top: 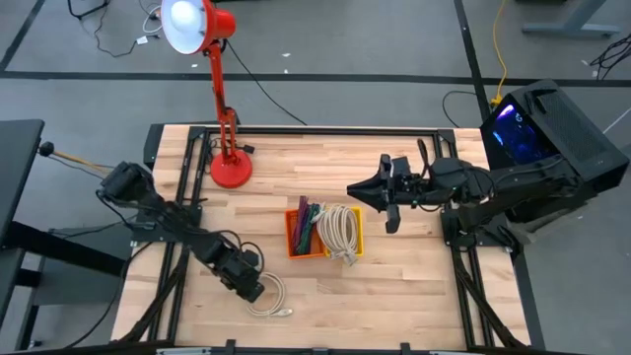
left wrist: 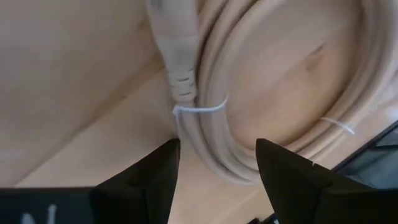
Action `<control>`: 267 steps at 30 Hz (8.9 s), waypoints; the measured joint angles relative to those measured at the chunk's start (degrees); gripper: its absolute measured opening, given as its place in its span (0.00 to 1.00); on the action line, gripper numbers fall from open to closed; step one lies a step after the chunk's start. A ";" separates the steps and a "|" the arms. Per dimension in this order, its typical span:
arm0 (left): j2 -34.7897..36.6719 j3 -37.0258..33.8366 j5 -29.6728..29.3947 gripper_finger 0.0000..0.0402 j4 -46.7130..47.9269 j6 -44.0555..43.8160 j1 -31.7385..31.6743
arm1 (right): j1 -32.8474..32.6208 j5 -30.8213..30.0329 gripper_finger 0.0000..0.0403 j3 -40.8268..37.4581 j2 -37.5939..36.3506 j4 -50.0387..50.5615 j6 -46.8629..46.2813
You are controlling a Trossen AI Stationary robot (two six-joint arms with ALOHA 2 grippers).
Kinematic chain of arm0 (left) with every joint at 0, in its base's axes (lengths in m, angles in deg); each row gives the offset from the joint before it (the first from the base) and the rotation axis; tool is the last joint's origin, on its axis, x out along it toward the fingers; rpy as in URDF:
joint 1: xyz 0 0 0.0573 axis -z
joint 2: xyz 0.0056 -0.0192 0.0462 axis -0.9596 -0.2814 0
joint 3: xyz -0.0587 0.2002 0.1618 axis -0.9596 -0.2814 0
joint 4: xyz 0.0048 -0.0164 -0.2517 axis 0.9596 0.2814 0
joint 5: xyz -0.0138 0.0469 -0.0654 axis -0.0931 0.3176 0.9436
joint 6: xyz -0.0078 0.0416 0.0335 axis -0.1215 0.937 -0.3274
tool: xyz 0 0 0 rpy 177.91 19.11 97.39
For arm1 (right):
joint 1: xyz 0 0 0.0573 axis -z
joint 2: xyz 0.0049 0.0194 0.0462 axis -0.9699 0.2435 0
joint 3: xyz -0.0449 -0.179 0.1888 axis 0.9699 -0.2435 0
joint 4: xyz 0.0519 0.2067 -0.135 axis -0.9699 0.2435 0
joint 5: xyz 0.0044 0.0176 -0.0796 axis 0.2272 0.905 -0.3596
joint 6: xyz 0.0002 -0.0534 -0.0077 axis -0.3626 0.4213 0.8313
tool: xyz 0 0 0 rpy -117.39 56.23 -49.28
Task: Pick & Place USB Port
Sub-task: Put the light brown HDMI cable into the yellow bin, then return to Home Position
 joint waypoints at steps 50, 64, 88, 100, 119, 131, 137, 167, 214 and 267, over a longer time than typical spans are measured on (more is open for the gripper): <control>29.53 25.63 -52.95 0.09 28.64 26.32 -8.46 | 0.37 -3.68 0.12 -0.02 -3.32 10.39 -0.67; 20.28 32.58 -53.25 0.09 3.59 58.57 -19.94 | 0.35 -0.39 0.12 -0.02 -3.32 2.42 1.15; 13.05 32.49 -40.92 0.09 -7.13 59.57 -28.35 | 0.55 3.81 0.12 0.00 -2.84 4.67 1.47; 13.12 32.49 -40.43 0.09 -10.38 61.15 -28.43 | 2.80 9.60 0.13 0.00 -1.08 2.10 2.34; 13.16 32.53 -41.65 0.15 -10.26 61.34 -28.49 | 4.68 8.23 0.02 0.00 2.83 -4.64 4.07; 13.16 32.58 -41.33 0.28 -10.31 61.54 -28.40 | 4.90 1.06 0.01 -0.02 -4.96 2.87 5.70; 13.19 32.58 -43.48 0.26 -10.06 61.98 -28.66 | 4.63 1.03 0.01 -0.02 -9.11 10.47 2.26; 14.08 32.53 -37.76 0.26 -9.52 64.37 -31.35 | -10.98 -19.96 0.01 -0.04 9.38 43.80 -47.36; 14.08 32.53 -32.02 0.26 -9.20 64.39 -31.44 | -9.08 -8.00 0.21 -0.04 20.50 31.45 -46.21; 16.43 32.58 -31.72 0.26 -9.89 72.03 -31.78 | 3.09 -6.66 0.34 -0.04 -4.75 29.23 -19.66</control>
